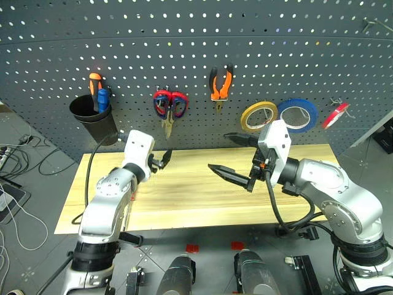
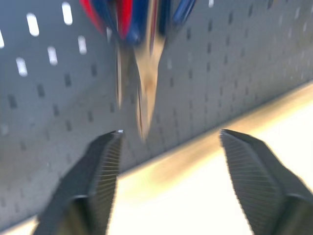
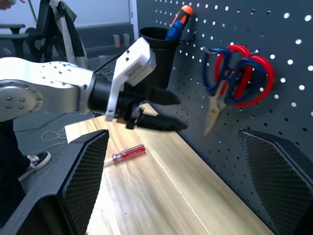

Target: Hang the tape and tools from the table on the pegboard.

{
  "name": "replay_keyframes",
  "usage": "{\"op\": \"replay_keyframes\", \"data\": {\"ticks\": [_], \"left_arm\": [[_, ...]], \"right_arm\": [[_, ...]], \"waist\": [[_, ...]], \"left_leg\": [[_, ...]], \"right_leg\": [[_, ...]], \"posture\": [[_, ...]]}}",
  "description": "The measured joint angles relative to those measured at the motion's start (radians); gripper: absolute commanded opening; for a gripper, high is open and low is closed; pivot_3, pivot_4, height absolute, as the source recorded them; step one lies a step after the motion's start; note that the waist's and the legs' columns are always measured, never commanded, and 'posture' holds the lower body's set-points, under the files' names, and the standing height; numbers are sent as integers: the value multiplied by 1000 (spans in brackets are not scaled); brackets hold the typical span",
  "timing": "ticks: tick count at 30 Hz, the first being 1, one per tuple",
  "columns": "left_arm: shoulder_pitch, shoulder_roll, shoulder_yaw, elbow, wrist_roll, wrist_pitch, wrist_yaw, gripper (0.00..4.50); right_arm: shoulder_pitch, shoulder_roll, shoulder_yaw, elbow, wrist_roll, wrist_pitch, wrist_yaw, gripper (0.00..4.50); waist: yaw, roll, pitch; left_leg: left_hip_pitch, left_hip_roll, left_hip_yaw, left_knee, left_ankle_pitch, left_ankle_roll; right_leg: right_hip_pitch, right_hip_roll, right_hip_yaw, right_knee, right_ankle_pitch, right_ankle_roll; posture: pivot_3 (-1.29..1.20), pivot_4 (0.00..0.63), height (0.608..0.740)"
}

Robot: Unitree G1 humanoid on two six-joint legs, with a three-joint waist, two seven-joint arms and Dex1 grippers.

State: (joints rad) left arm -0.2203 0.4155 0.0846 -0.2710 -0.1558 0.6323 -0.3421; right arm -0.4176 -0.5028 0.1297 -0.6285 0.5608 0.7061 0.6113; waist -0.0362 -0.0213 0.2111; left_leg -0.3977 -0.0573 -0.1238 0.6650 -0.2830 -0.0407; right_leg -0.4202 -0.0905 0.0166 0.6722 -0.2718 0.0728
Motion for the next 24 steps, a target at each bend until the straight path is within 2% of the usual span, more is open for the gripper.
{"op": "replay_keyframes", "data": {"ticks": [3,7,10,14,24], "left_arm": [[77,24,18,3,-14,40,-20,3882],[88,52,73,77,-33,114,-19,3882],[61,58,123,155,-45,148,-11,3882],[-1,74,161,266,-67,172,-15,3882],[-95,99,165,575,-57,178,5,3882]], "right_arm": [[18,6,30,-8,-6,7,-7,4500],[13,44,104,-28,-3,132,-88,4500],[-11,84,161,-24,-32,257,-177,4500],[-70,182,172,-10,-24,410,-260,4500],[-166,282,166,-18,54,603,-274,4500]], "waist": [[3,0,1],[3,0,3],[3,-2,9],[2,-5,27],[-15,-7,72]], "left_leg": [[0,0,0,0,-1,3],[0,0,-1,0,-2,3],[0,-1,-2,1,-2,3],[0,-1,-3,1,-2,3],[-1,0,-3,0,-2,4]], "right_leg": [[0,0,0,0,0,0],[0,0,-1,1,0,0],[0,0,-1,1,0,0],[0,0,-1,2,0,0],[-2,-1,-2,3,0,0]], "posture": [[-32,229,740],[-35,258,740],[-34,293,740],[-47,326,740],[-81,357,740]]}}
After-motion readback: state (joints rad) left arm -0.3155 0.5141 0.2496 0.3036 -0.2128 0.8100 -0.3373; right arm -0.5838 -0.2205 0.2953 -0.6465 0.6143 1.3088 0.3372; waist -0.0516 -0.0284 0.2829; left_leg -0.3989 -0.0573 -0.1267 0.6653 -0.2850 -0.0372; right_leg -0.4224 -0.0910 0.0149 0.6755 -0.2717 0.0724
